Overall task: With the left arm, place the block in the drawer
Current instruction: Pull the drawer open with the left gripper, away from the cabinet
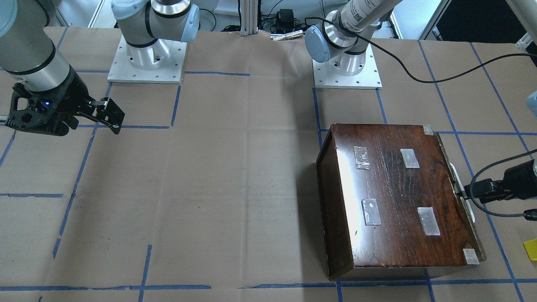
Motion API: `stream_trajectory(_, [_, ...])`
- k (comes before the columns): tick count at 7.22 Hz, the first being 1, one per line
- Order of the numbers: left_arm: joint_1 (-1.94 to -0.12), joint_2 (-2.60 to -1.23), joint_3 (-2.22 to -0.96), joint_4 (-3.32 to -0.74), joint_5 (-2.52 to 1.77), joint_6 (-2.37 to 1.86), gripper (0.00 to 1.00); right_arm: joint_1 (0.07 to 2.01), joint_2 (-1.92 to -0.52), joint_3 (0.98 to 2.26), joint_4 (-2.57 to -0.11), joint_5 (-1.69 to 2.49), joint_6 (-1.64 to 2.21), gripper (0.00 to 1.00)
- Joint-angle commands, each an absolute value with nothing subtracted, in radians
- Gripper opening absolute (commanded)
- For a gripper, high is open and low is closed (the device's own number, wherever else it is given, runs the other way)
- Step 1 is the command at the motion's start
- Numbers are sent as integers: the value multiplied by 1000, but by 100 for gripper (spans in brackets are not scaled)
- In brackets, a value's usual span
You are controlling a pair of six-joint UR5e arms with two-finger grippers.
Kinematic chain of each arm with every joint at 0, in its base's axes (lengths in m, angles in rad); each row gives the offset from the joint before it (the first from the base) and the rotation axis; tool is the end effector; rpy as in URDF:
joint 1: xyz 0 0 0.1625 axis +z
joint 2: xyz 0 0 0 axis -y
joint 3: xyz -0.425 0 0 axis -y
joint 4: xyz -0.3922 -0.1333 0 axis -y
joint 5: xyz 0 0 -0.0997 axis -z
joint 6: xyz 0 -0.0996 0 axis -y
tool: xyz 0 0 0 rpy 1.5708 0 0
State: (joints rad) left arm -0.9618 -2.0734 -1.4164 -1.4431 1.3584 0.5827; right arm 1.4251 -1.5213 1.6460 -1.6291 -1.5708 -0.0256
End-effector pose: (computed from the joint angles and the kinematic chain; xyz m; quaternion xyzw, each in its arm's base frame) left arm 0.2449 -0.6209 0.2843 0.0247 -0.9881 -0.0314 0.1486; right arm 0.0589 -0.5171 0.4322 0.0600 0.9976 0.0331 0.0028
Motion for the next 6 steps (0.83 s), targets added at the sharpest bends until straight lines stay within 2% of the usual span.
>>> stream_trajectory(1, [-943,-2075,-1410,-1442,1377,583,99,1425,-1522,1646,-1629,-1571,-26,100])
stream_trajectory(6, [-913,-2092,-1378,-1442,1459,584,98,1425,-1522,1646,-1629,-1571,-25,100])
